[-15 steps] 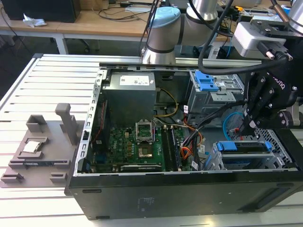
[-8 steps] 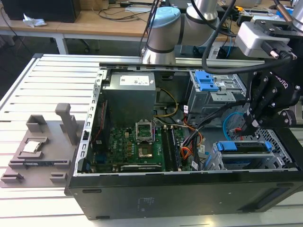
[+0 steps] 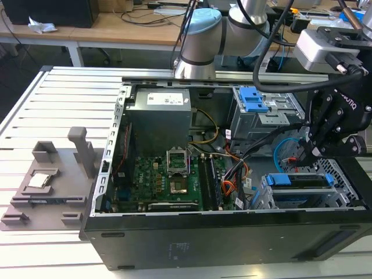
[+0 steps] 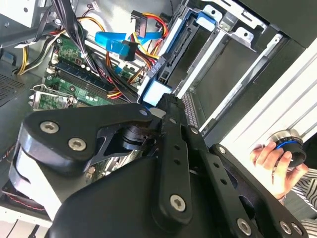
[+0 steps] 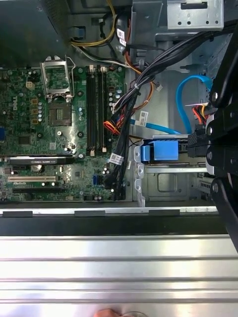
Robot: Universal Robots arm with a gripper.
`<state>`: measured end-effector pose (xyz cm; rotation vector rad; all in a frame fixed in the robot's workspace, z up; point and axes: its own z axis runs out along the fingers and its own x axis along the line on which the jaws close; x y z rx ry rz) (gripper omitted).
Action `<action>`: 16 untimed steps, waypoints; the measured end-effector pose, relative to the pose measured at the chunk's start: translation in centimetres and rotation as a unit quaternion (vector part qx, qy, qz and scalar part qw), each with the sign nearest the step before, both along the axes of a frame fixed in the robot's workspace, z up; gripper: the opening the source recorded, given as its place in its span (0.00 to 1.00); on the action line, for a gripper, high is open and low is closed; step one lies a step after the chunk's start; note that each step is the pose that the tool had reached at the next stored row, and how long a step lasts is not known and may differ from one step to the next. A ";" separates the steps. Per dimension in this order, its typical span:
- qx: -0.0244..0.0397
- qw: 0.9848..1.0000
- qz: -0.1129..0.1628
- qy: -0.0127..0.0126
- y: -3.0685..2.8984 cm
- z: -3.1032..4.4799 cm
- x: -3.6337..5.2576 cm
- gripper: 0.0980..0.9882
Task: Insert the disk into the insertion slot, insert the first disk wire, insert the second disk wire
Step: 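Insert the disk into the insertion slot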
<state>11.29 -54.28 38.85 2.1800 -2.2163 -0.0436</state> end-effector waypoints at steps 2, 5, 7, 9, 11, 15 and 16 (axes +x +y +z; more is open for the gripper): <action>0.000 1.000 0.000 0.000 0.00 -0.13 0.05 0.01; 0.000 1.000 0.000 0.001 0.00 -0.57 0.13 0.01; 0.000 1.000 0.000 0.001 0.00 -0.73 0.23 0.01; 0.000 1.000 0.000 0.001 0.00 -0.76 0.32 0.01; 0.000 1.000 0.000 0.001 0.00 -0.79 0.38 0.01; 0.000 1.000 0.000 0.001 0.00 -0.78 0.40 0.01; 0.000 1.000 0.000 0.001 0.00 -0.78 0.40 0.01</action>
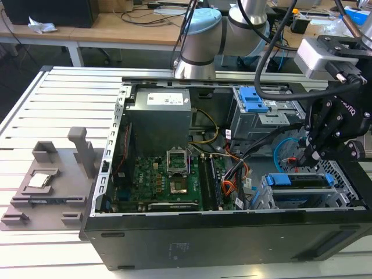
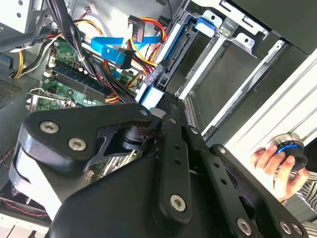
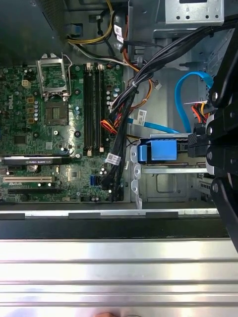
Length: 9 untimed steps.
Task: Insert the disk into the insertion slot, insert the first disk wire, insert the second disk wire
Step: 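Insert the disk into the insertion slot, then insert the first disk wire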
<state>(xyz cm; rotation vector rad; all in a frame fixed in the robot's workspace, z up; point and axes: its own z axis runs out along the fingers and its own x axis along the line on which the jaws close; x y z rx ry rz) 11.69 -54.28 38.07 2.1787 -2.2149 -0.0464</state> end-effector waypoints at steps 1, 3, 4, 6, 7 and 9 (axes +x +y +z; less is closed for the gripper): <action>0.000 1.000 0.000 0.000 0.00 0.00 0.00 0.01; 0.000 1.000 0.000 0.000 0.00 0.00 0.01 0.01; 0.000 1.000 0.000 0.000 0.00 0.00 0.01 0.01; 0.000 1.000 0.000 0.000 0.00 0.00 0.01 0.01; 0.000 1.000 0.000 0.000 0.00 0.00 0.01 0.01; 0.000 1.000 0.000 0.000 0.00 0.00 0.02 0.01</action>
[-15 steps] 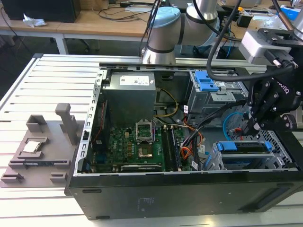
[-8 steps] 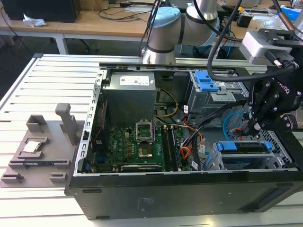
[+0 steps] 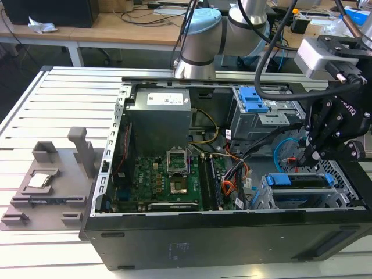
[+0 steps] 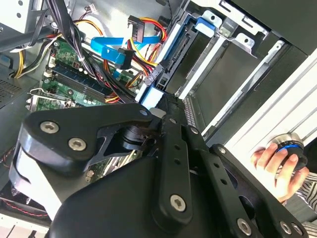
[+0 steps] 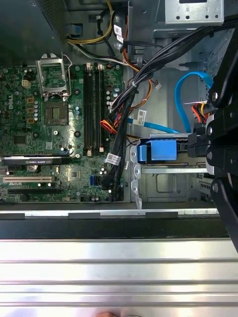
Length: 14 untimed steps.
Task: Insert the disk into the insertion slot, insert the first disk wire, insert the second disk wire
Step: 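Insert the first disk wire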
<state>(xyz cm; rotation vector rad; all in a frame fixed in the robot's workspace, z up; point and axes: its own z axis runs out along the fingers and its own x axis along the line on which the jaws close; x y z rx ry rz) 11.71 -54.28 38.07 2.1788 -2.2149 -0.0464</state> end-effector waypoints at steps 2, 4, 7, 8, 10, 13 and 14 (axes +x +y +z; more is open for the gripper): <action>0.000 1.000 0.000 0.000 0.00 0.00 0.01 0.23; 0.000 1.000 0.000 0.000 0.03 0.00 0.01 0.23; 0.000 1.000 0.000 0.000 0.63 0.00 0.02 0.23; 0.000 1.000 0.000 0.000 1.14 -0.05 0.04 0.23; 0.000 1.000 0.000 0.000 1.60 -0.35 0.47 0.23; 0.000 1.000 0.000 0.000 1.74 -1.29 0.86 0.23; 0.000 1.000 0.000 0.000 1.84 -1.53 0.88 0.23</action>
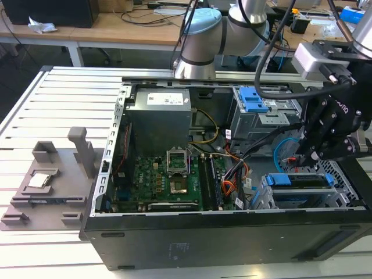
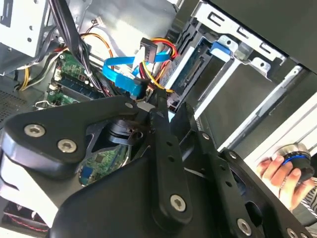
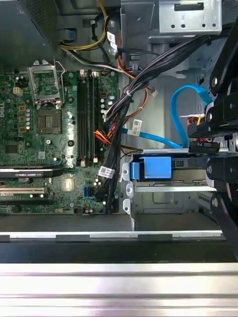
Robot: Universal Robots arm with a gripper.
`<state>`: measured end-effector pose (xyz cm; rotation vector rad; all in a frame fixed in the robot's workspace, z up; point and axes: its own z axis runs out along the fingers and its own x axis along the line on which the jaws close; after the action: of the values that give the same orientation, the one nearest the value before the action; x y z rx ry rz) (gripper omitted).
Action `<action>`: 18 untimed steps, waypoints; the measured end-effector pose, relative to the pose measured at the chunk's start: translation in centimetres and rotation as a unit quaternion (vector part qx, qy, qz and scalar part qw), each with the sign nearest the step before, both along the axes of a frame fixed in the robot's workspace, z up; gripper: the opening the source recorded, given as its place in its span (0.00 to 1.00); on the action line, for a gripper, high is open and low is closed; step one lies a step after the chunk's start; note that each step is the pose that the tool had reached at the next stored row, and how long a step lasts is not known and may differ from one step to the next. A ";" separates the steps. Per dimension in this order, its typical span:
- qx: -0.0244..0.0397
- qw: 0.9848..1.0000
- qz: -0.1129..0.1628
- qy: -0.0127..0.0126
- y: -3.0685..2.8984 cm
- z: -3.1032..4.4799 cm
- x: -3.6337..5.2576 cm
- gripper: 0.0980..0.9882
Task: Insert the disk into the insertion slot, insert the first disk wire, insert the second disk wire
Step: 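Insert the first disk wire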
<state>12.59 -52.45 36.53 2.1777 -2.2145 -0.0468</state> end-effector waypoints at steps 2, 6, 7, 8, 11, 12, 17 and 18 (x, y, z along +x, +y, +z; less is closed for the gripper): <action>0.000 1.000 -0.016 0.000 0.05 -0.43 0.02 0.23; 0.000 1.000 -0.017 0.000 0.05 -0.44 0.06 0.23; 0.000 1.000 -0.017 0.000 0.05 -0.44 0.07 0.23; 0.000 1.000 -0.017 0.000 0.05 -0.44 0.09 0.21; 0.000 1.000 -0.017 0.000 0.05 -0.44 0.11 0.07; 0.000 1.000 -0.017 0.000 0.05 -0.44 0.12 0.07; 0.000 1.000 -0.017 0.000 0.05 -0.44 0.19 0.07; 0.000 1.000 -0.017 0.000 0.02 -0.44 0.19 0.07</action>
<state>12.78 -52.42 36.10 2.1408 -2.2510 -0.0478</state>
